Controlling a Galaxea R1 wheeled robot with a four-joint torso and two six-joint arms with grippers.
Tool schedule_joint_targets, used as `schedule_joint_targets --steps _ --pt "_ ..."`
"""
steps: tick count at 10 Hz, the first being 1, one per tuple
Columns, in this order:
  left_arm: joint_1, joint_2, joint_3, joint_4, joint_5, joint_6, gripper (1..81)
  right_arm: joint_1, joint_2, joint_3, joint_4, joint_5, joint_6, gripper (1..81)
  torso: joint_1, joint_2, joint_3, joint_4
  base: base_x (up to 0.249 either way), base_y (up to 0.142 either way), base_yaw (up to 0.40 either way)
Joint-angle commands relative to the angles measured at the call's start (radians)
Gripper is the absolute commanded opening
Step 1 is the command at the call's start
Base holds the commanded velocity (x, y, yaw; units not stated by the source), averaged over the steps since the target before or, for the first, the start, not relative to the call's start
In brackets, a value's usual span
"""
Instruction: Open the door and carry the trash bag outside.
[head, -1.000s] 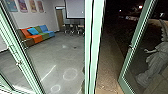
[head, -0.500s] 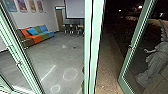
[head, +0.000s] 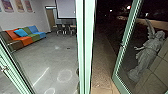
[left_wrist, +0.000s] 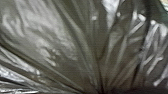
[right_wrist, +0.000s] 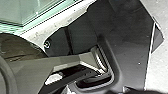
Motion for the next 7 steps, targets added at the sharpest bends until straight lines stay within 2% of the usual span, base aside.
schedule_joint_targets --steps 1,7 --pt "-0.042 0.004 0.003 0.001 0.065 -0.001 1.0 0.021 0.007 -0.010 -0.019 -0.034 -0.002 81.1 0.000 0.000 0.000 0.000 0.000 0.000 -0.186" --pt "-0.043 0.004 0.003 0.004 0.065 -0.001 1.0 0.023 0.018 -0.024 -0.019 -0.036 -0.002 81.1 0.000 0.000 0.000 0.000 0.000 0.000 -0.180"
